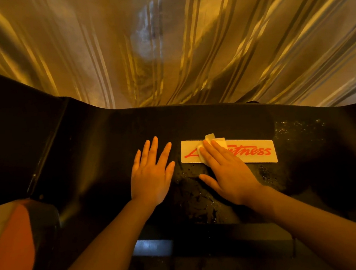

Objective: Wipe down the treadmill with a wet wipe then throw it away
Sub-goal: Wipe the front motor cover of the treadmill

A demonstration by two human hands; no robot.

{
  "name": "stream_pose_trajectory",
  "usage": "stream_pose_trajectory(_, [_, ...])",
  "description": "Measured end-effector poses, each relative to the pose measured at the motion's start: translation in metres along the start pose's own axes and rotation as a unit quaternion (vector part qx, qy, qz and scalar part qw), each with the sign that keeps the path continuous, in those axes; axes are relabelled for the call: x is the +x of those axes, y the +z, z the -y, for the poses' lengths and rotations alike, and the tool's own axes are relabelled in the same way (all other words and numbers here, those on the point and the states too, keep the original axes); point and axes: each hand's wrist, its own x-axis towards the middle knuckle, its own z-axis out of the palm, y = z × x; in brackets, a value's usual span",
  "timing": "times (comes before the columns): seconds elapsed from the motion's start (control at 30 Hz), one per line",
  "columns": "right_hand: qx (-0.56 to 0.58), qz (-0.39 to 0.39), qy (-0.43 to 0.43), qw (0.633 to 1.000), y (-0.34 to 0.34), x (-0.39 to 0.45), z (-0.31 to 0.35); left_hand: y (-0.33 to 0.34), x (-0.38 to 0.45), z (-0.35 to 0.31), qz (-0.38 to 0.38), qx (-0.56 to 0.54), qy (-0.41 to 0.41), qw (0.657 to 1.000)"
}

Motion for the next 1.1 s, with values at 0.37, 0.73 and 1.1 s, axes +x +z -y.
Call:
stream_pose_trajectory(0.37, [0.018,0.007,-0.023,1.0,-0.007,0.024,0.02,0.002,-0.001,0.001,-0.002,0.004,0.003,1.0])
stream_pose_trajectory(0.73, [0.014,-0.008,-0.065,0.998,0.011,0.006,0.029,0.002,-0.001,0.002,-0.01,-0.006,0.008,1.0])
stream_pose_trajectory(1.1, [0.009,-0.033,-0.019,0.999,0.02,-0.015,0.022,0.002,-0.006,0.004,-0.012,-0.008,0.021,1.0])
